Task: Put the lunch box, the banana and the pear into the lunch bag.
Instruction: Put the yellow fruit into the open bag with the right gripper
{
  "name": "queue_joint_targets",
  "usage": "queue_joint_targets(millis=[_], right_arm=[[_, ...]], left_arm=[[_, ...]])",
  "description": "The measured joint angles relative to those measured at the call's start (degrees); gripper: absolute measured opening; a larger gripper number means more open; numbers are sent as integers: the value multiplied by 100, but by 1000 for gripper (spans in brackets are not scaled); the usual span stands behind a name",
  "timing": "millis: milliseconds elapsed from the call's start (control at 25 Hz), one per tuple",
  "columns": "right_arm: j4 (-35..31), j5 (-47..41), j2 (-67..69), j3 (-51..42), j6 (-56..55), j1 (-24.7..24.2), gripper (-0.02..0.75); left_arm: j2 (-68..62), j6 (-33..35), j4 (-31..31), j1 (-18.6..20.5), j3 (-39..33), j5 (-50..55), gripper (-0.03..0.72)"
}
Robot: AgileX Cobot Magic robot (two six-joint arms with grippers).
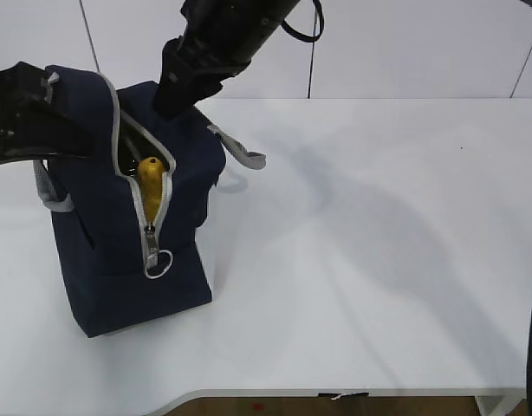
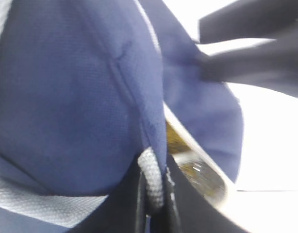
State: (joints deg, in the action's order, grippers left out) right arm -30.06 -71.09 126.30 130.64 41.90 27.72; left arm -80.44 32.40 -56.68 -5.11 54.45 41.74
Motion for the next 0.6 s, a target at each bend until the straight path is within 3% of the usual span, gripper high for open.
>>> queue_joint_targets(millis=[400,600], right_arm=[[912,-11,-54,9,-1498,-62,350],[1020,114,-54,9,-2050,-143,350]], left_arm=[[0,373,-554,0,0,292,18],[0,422,-590,0,0,354,18]])
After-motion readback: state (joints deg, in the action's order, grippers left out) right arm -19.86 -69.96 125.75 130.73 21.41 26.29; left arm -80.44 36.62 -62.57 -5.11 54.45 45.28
